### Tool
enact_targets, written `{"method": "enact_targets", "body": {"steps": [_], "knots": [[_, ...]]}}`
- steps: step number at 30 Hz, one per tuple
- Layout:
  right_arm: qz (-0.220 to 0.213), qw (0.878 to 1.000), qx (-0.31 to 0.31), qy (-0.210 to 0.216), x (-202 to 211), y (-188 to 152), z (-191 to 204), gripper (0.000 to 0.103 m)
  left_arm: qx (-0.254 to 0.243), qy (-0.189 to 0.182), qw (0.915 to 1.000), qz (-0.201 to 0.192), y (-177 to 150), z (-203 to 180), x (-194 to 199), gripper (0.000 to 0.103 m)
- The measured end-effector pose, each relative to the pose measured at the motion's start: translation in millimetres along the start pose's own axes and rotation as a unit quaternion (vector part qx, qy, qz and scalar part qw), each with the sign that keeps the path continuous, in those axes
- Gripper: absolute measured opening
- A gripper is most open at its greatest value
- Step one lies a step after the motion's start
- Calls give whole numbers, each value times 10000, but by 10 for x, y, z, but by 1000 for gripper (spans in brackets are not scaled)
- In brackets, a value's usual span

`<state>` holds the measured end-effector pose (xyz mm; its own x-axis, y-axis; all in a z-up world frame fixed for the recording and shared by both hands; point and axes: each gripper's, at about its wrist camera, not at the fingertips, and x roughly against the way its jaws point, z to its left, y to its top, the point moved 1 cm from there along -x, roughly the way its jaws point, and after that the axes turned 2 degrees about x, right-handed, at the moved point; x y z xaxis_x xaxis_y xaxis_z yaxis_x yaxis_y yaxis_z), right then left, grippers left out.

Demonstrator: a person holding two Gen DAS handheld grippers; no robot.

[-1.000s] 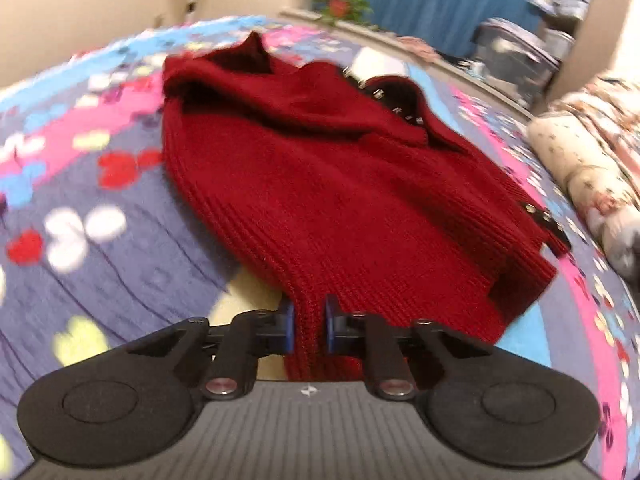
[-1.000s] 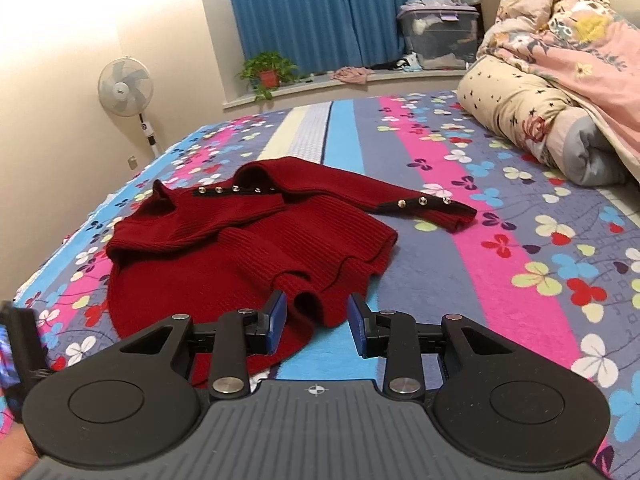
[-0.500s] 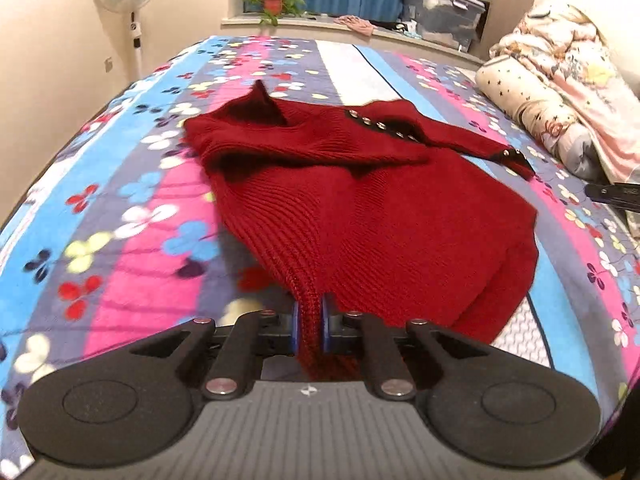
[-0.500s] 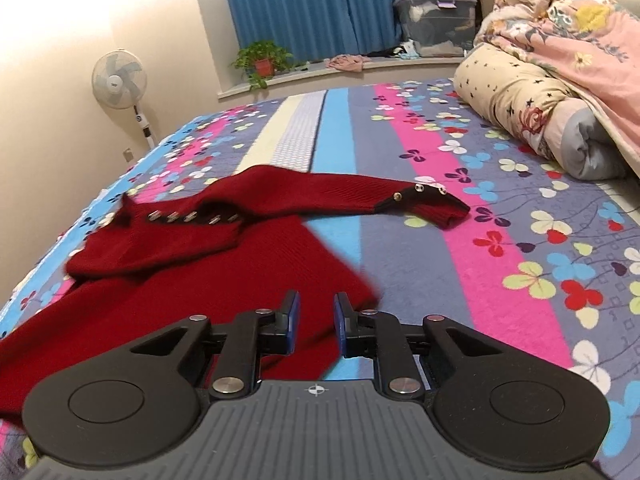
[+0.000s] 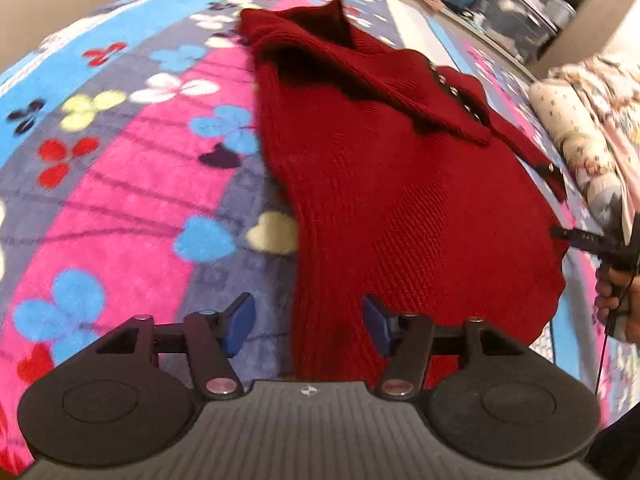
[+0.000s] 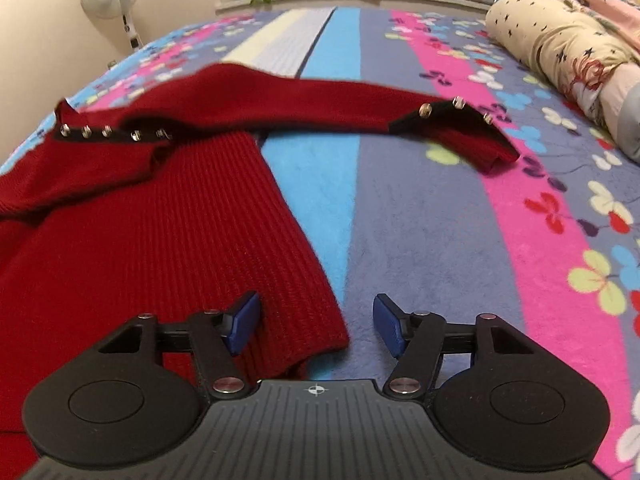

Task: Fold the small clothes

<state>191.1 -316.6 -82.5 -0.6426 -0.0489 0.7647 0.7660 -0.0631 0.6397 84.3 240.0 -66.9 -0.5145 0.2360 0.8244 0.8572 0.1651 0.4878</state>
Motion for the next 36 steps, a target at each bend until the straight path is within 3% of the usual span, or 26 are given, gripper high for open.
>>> {"method": "enact_targets", "body": {"steps": [1, 2, 3, 7, 12, 16, 18, 21, 24, 26, 28, 29, 32, 34, 36], "knots": [[-85, 9999, 17, 95, -5, -10, 25, 35, -79, 38, 10000, 3, 20, -19, -26, 35], [-129, 9997, 64, 191, 1, -5, 43, 21, -156, 86, 9998, 21, 6, -48, -69, 21], [-195, 9994, 132, 234, 39, 0, 77, 20, -236, 134, 9996, 49, 9, -72, -89, 14], [-486, 9976, -180, 468, 390, 52, -11, 14, -464, 237, 9985, -193, -66, -190, -20, 11], [-776, 9948, 254, 615, 1139, 58, 26, 10, -435, -136, 9961, -761, -142, -200, 373, 10], [-651, 9942, 544, 668, 1693, -218, 6, 5, -601, -497, 9929, -903, -314, -68, 755, 9], [-453, 9960, 531, 549, 1934, -370, -94, 5, -722, -646, 9918, -837, -443, 64, 883, 9], [102, 9970, 405, 654, 2158, -569, -298, 5, -1055, -997, 9885, -420, -651, 180, 901, 10], [683, 9935, 718, 554, 2143, -671, -291, 6, -1475, -950, 9844, -98, -757, 146, 799, 13], [913, 9845, 1495, -9, 2031, -705, -136, 9, -1336, -643, 9886, -259, -682, 174, 765, 17], [581, 9745, 2002, -826, 1942, -709, 28, 20, -1033, -654, 9908, -582, -530, 198, 786, 20], [382, 9781, 1882, -808, 1928, -650, 68, 26, -928, -736, 9904, -709, -444, 172, 783, 20], [-55, 9926, 1192, 235, 1798, -441, 167, 29, -1132, -662, 9860, -1026, -217, -122, 671, 20], [-66, 9896, 1225, 757, 1565, -388, 330, 36, -1365, -622, 9816, -1182, -79, -387, 542, 20], [102, 9870, 1291, 949, 1325, -390, 455, 37, -1617, -561, 9771, -1268, 29, -710, 379, 20]]}}
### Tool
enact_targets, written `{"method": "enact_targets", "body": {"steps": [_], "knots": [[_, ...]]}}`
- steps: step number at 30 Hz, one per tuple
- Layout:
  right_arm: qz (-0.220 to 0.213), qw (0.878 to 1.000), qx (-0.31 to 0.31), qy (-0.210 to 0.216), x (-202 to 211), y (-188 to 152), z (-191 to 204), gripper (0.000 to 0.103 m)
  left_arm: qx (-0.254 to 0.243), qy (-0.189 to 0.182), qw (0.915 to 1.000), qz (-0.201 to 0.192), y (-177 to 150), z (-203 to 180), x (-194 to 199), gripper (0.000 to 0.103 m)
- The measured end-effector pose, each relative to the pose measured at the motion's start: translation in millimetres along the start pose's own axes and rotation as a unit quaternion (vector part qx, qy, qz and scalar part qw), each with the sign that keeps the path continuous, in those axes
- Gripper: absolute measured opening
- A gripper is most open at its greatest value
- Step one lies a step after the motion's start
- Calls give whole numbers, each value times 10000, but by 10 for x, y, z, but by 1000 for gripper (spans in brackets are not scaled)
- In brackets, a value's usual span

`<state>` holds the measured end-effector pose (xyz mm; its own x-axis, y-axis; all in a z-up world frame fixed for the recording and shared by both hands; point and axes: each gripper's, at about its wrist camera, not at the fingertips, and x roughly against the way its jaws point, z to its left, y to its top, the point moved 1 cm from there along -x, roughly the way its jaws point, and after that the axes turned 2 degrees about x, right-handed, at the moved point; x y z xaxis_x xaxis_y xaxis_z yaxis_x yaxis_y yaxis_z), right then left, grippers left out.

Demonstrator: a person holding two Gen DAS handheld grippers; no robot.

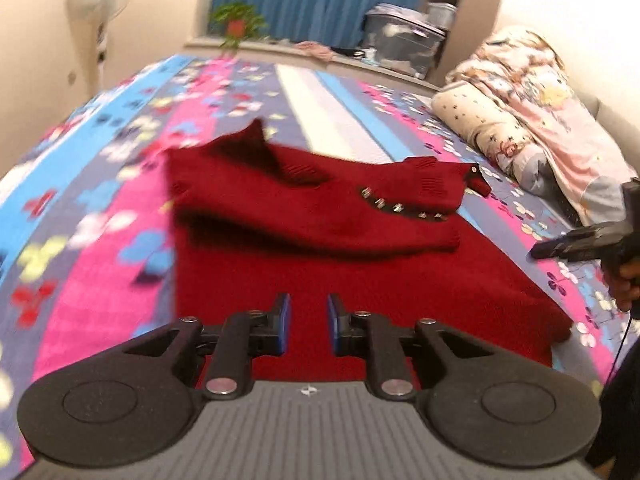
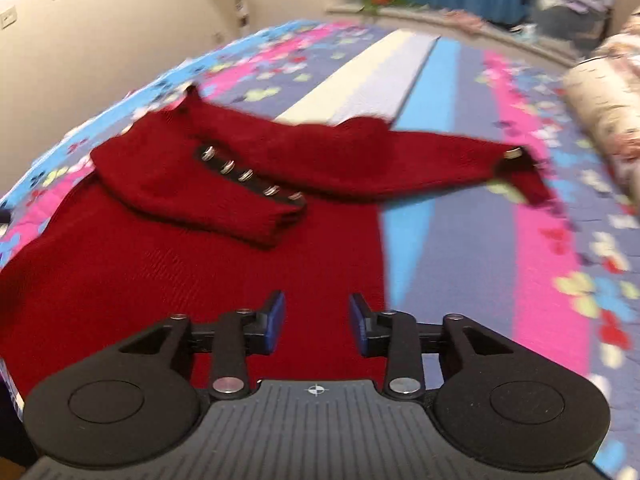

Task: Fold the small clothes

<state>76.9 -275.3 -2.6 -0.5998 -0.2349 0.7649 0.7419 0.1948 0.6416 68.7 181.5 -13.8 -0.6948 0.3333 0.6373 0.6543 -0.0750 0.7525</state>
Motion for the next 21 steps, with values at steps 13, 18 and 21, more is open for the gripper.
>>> {"method": "enact_targets", "body": {"steps": [13, 18, 21], "knots": [[972, 9919, 741, -355, -576, -226, 46, 45, -2387, 636, 9685, 304, 120, -1069, -1809, 85], [966, 9922, 710, -344, -599, -242, 48, 48, -2915, 907, 9521, 179, 38, -1172, -2125, 68], [949, 9927, 683, -303, -606, -244, 59, 48, -2755, 823, 9574, 273, 121, -1069, -2183, 17]]}}
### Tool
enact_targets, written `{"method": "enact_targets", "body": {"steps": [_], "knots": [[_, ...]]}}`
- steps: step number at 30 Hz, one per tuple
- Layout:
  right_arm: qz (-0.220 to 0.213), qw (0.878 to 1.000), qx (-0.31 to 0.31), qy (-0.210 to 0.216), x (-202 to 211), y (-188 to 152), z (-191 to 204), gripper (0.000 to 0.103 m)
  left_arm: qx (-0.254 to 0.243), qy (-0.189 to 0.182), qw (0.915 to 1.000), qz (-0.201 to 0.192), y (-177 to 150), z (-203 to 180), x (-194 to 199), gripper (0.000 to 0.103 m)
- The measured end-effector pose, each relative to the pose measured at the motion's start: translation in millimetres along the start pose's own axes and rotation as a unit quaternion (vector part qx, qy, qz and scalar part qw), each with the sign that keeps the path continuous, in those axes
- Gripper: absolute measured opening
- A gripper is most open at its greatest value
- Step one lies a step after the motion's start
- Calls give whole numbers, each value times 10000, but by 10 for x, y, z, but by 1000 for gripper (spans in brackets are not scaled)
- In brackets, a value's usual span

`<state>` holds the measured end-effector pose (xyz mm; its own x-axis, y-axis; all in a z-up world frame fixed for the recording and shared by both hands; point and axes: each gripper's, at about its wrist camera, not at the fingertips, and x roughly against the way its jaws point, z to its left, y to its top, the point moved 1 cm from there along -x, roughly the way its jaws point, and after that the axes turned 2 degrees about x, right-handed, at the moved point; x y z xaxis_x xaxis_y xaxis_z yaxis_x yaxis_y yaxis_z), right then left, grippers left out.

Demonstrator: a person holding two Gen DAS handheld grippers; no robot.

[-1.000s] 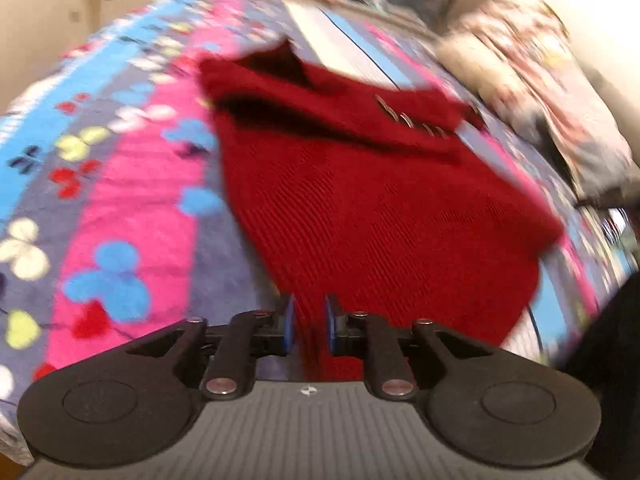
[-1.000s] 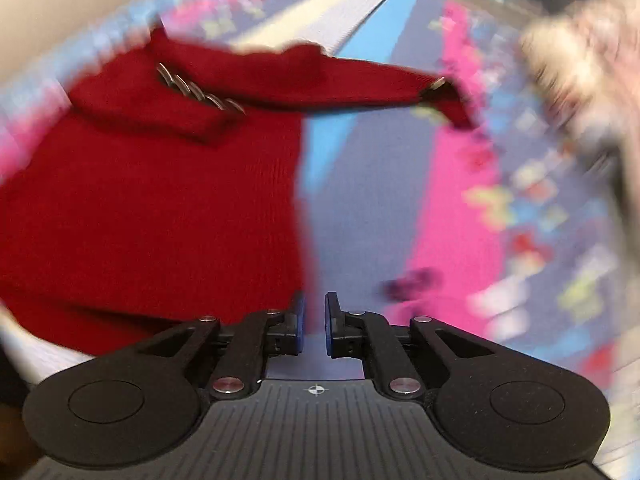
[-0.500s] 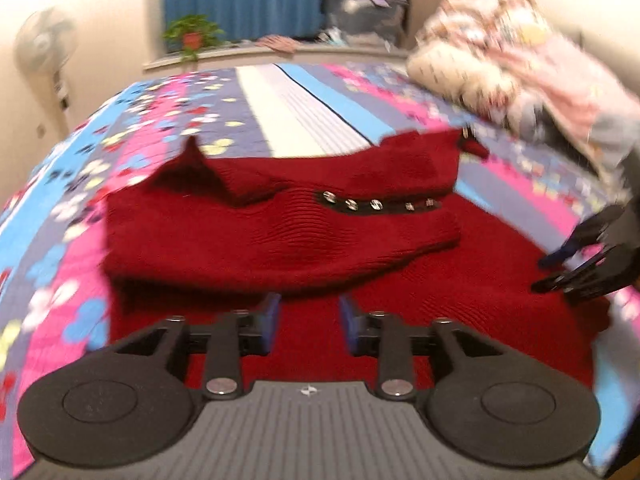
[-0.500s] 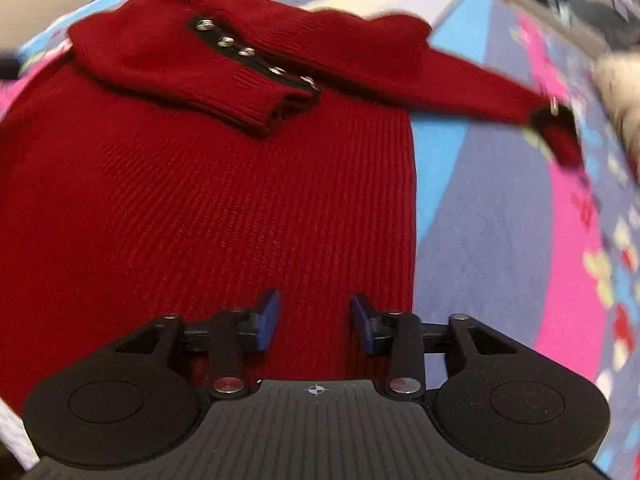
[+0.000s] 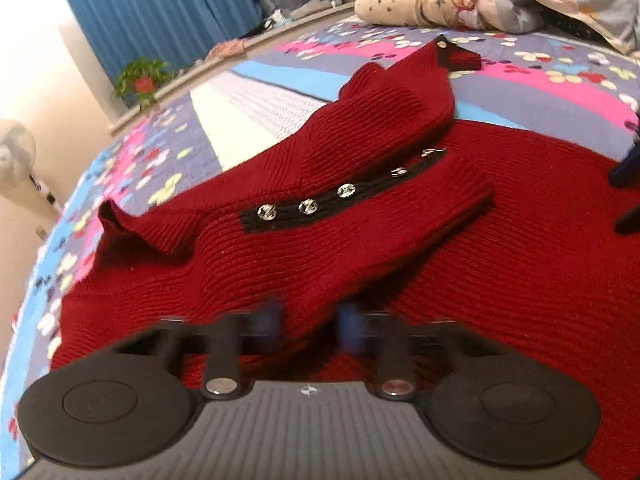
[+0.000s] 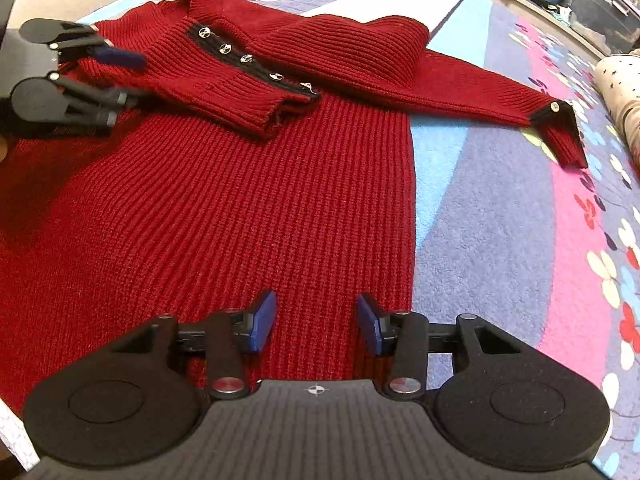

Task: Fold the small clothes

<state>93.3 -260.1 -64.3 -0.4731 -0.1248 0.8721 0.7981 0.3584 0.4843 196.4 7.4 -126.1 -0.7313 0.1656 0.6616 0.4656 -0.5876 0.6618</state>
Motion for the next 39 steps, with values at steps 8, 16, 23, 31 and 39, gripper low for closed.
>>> {"method": "enact_targets", "body": {"steps": [8, 16, 23, 31, 39], "knots": [[-26, 10000, -48, 1, -12, 1, -15, 49, 1356, 313, 9893, -431, -20, 918, 425, 12], [-5, 10000, 3, -50, 6, -7, 14, 50, 5534, 3633, 7493, -182, -1570, 3170, 1538, 14], [-7, 9999, 46, -108, 9, 12, 43, 51, 4860, 3895, 7820, -246, -1578, 3156, 1679, 48], [-434, 9983, -354, -143, 134, 39, 45, 50, 4742, 2028, 8553, 492, -1598, 2805, 896, 58], [-1335, 9688, -2015, 548, 141, 659, -34, 51, 4487, 2139, 8606, 1103, -1260, 2514, 935, 61]]}}
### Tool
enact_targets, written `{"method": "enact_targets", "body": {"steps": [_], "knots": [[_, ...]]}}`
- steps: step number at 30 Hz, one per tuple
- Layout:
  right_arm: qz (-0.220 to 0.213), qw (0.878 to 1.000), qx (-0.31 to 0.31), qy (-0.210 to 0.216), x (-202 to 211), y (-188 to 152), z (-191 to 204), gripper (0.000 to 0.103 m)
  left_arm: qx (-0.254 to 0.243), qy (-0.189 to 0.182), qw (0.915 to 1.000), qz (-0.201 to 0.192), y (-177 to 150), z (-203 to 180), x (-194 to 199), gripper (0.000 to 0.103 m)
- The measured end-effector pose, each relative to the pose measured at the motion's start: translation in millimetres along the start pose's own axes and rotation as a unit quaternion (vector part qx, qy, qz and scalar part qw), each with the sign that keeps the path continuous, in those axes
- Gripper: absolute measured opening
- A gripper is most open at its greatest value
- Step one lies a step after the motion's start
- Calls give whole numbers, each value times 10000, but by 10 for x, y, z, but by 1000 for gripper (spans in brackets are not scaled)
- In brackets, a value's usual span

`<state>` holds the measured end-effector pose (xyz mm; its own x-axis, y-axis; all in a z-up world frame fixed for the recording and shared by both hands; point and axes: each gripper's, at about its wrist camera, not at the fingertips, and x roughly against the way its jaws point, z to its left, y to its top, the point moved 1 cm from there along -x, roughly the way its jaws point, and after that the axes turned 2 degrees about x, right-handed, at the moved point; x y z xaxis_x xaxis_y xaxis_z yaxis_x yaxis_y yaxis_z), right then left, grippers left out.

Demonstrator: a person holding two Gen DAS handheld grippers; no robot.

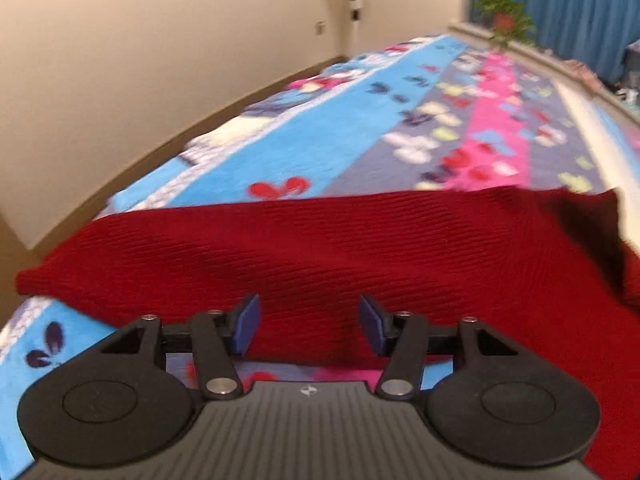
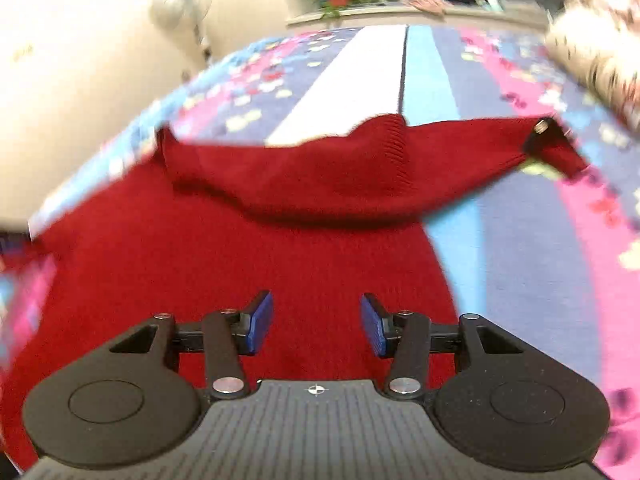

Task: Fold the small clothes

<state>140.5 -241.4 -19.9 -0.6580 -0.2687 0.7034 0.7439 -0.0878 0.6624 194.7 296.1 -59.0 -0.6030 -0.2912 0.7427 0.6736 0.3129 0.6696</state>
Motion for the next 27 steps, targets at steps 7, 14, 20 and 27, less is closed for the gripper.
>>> {"method": "enact_targets", "body": {"steps": [7, 14, 20, 27], "knots": [[234, 9827, -1720, 641, -961, 425, 128, 68, -616, -518, 9964, -283, 106, -311, 286, 62], [414, 9431, -3238, -635, -1505, 1012, 62, 49, -1274, -487, 9890, -580, 130, -531, 212, 62], [-548, 9202, -3845, -480, -1763, 2204, -139, 60, -1492, -652, 9848, -605, 144, -696, 154, 62], [-641, 9580, -2794, 95, -1923, 1740, -225, 60, -1898, -916, 9756, -618, 69, -958, 83, 62]]}}
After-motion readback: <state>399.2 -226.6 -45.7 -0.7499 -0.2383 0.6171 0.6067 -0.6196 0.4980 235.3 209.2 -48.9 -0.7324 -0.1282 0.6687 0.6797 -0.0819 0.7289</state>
